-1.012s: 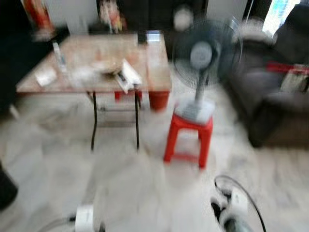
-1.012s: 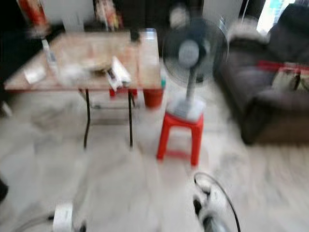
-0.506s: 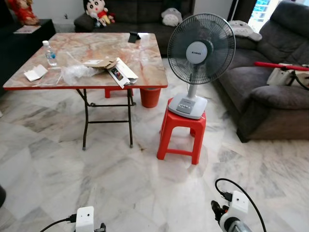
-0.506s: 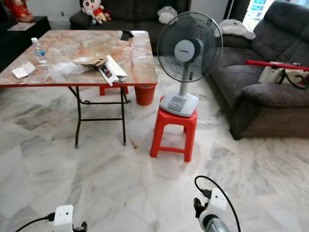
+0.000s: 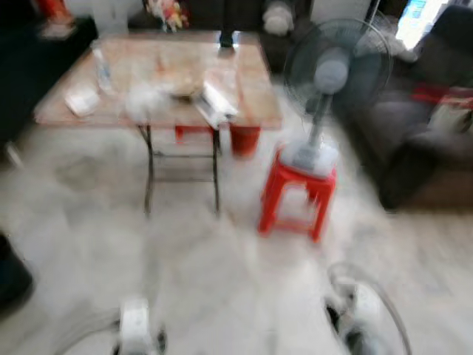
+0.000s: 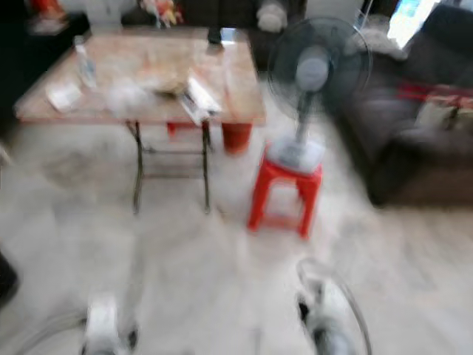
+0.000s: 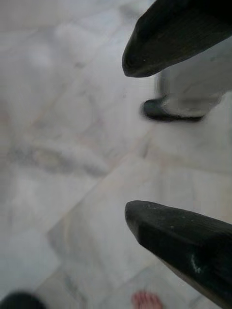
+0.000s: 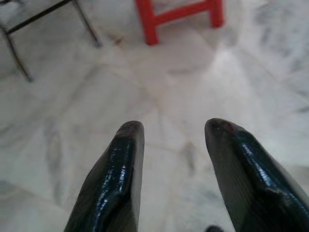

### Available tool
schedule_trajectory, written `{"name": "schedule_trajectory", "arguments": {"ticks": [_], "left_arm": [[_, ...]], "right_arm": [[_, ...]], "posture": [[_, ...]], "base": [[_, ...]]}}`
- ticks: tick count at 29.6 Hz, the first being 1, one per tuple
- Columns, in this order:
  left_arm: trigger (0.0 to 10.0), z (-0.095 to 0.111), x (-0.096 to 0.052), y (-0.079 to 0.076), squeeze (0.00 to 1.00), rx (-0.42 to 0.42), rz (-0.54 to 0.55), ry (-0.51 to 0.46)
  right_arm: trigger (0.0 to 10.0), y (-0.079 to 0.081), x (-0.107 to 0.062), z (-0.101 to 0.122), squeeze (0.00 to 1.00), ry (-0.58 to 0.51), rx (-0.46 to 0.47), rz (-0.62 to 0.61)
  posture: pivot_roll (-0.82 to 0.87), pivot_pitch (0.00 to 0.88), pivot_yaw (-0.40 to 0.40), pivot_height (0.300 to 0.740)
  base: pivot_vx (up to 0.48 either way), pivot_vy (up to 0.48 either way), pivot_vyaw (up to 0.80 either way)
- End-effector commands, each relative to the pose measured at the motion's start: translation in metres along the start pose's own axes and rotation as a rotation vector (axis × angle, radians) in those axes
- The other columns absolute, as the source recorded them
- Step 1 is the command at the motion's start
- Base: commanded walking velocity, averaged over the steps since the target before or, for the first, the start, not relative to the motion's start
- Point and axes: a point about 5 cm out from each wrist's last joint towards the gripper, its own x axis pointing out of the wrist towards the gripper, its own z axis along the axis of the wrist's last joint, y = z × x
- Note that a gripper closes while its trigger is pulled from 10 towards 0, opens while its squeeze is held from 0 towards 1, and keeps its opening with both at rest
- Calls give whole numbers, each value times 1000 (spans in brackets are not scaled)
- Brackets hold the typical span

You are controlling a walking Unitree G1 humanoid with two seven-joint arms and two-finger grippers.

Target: Picking trash to rubbish bin

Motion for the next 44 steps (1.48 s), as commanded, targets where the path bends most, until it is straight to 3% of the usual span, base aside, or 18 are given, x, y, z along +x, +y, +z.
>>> {"name": "schedule_trajectory", "arguments": {"ticks": [1,10,18,26,37,44], "left_arm": [[10000,21,4,-9,0,1,-21,-82],[10000,88,7,-26,0,-39,-36,-383],[10000,137,-2,-43,0,-11,-66,-618],[10000,153,-7,-41,0,-23,-44,-709],[10000,157,-11,-41,0,-4,-35,-750],[10000,165,-14,-44,0,6,-38,-786]], "right_arm": [[10000,0,1,7,0,-24,-3,5],[10000,28,10,51,0,-177,-131,145],[10000,68,13,92,0,-337,-213,304],[10000,98,10,113,0,-435,-253,403],[10000,116,6,131,0,-521,-267,461],[10000,128,2,140,0,-561,-280,520]], "posture": [[37,0,-32,740],[44,0,-39,740],[42,0,-45,740],[46,0,-43,740],[43,0,-37,740],[43,0,-37,740]], "base": [[0,0,0],[0,0,0],[0,0,0],[0,0,0],[0,0,627],[142,0,0]]}}
